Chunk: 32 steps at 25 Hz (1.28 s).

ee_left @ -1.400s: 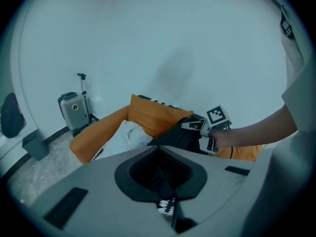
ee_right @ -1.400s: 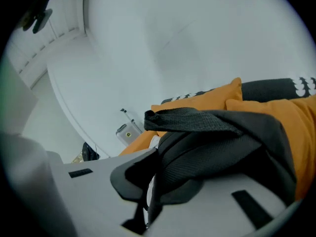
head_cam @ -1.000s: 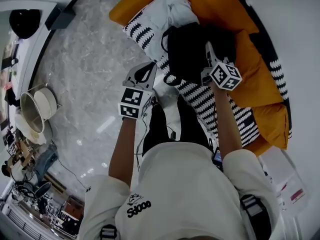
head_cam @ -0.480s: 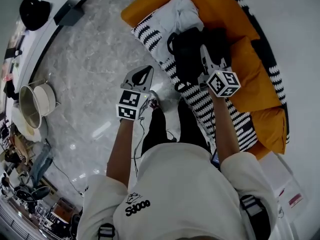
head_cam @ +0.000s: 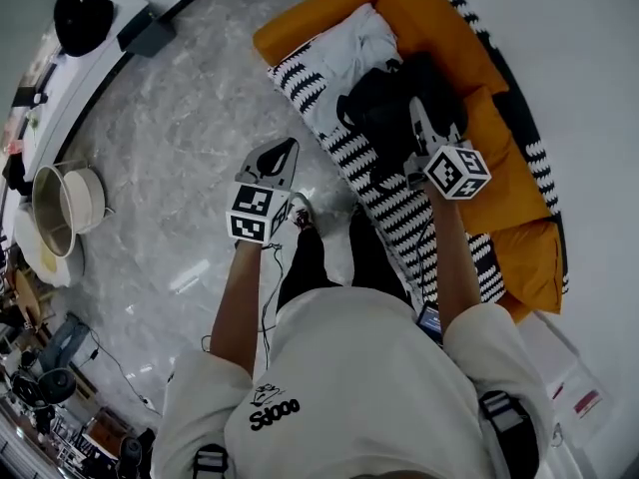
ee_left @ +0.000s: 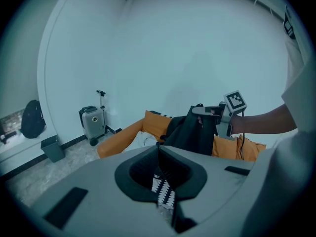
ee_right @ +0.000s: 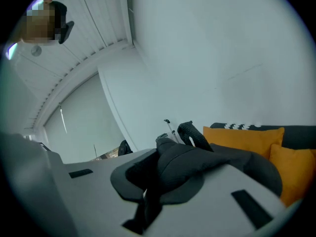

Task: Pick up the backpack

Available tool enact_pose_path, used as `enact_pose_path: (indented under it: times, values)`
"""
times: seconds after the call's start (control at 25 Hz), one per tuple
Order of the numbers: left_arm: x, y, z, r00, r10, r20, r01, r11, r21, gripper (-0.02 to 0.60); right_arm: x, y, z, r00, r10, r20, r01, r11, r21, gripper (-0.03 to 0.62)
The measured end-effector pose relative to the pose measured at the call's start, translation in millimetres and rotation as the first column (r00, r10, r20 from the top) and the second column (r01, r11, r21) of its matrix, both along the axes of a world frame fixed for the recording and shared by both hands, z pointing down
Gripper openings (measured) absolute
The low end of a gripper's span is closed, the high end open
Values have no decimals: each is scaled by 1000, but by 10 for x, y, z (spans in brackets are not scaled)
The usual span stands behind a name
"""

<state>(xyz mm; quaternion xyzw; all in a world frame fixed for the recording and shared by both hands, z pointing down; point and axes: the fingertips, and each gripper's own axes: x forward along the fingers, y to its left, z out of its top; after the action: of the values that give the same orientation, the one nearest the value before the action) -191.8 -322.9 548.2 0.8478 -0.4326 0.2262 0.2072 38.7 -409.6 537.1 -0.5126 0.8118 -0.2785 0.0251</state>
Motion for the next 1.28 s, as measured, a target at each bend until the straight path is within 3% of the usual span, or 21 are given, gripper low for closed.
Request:
enact_pose_path:
  times: [0.28,0.8,1.0,1.28]
  values:
    - [-183,-23,-475,1000,-25,2,25,996,84,23,-222,191,-583,993,-97,-64,101,993,56,49]
    - [-472,-94,-1548,999,-40,-9,41,966,256,23,-789,361,-1824,954,-208,-215,247,953,174,49]
    - [-581,-74,-2025,997,-74,-24,78,936,344,23,-941,499,-2248,937,-246,-247,298,933,202,49]
    - [-768,41,-2676,998,-65,-23,68,881,468,23,-1331,694,-2733,928,-245,-282,322,906,274,49]
